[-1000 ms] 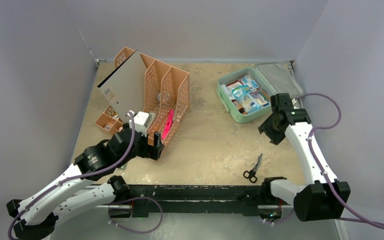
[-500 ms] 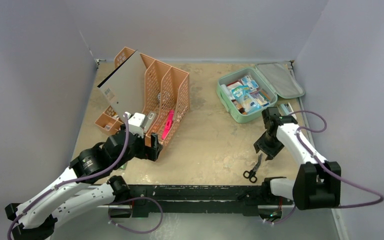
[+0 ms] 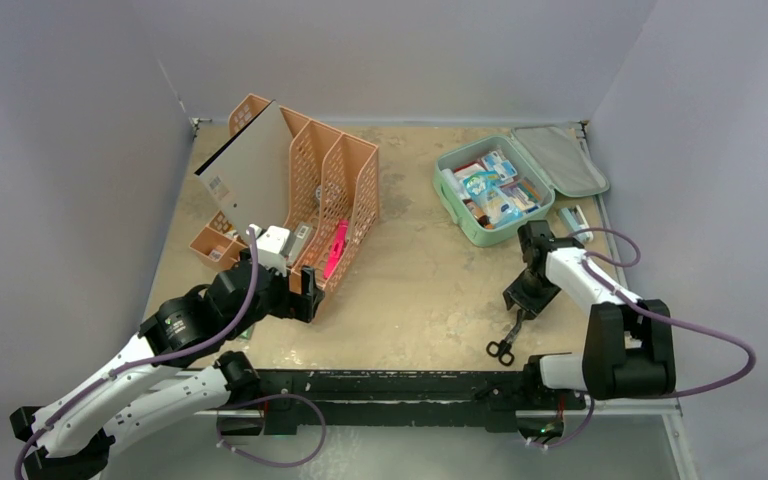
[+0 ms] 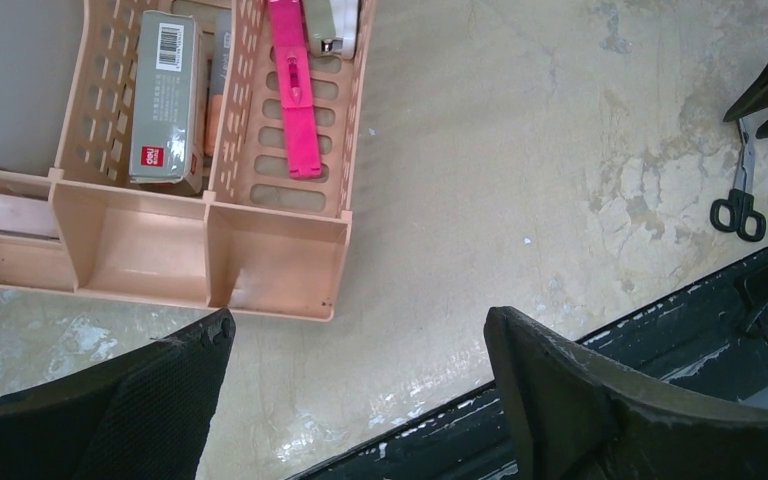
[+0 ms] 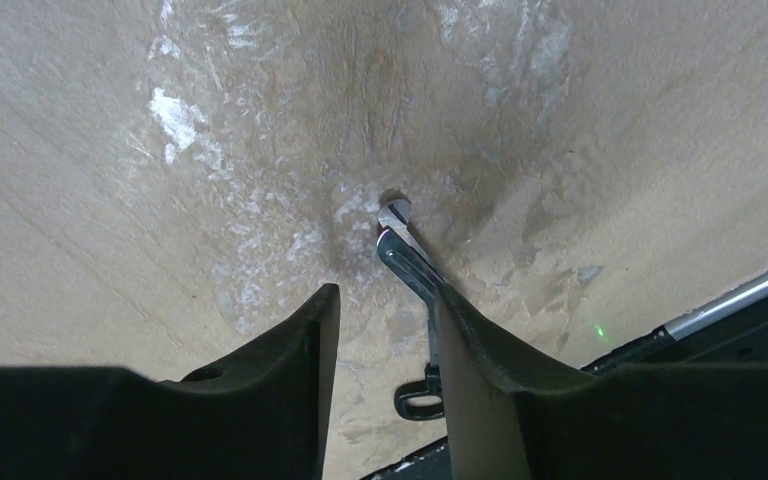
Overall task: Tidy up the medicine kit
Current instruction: Pick up the scissors from the center of the board.
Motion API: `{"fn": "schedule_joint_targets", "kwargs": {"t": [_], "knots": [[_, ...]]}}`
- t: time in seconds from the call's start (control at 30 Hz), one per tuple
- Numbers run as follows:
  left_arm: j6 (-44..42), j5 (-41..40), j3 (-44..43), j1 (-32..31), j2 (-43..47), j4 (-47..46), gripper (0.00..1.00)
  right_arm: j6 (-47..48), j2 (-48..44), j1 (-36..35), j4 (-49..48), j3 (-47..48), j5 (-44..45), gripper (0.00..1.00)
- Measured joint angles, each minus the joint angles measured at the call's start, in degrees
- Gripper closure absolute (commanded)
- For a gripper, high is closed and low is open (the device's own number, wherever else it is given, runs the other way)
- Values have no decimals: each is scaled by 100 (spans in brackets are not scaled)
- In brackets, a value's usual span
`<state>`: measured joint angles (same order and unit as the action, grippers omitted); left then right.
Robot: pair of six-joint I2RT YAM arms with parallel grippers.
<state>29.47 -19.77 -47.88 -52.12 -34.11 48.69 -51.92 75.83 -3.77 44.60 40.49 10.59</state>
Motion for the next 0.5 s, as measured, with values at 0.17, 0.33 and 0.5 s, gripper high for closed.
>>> {"fn": "schedule_joint_targets", "kwargs": {"t": [0.17, 0.33, 0.5], "knots": [[2, -24, 0, 0, 0, 20, 6, -9, 68, 0, -260, -118, -61, 62], [2, -48, 0, 0, 2, 22, 6, 59, 79, -7, -356, -129, -118, 66], [2, -70, 0, 0, 15, 22, 6, 166, 81, -13, -498, -131, -199, 68]]}}
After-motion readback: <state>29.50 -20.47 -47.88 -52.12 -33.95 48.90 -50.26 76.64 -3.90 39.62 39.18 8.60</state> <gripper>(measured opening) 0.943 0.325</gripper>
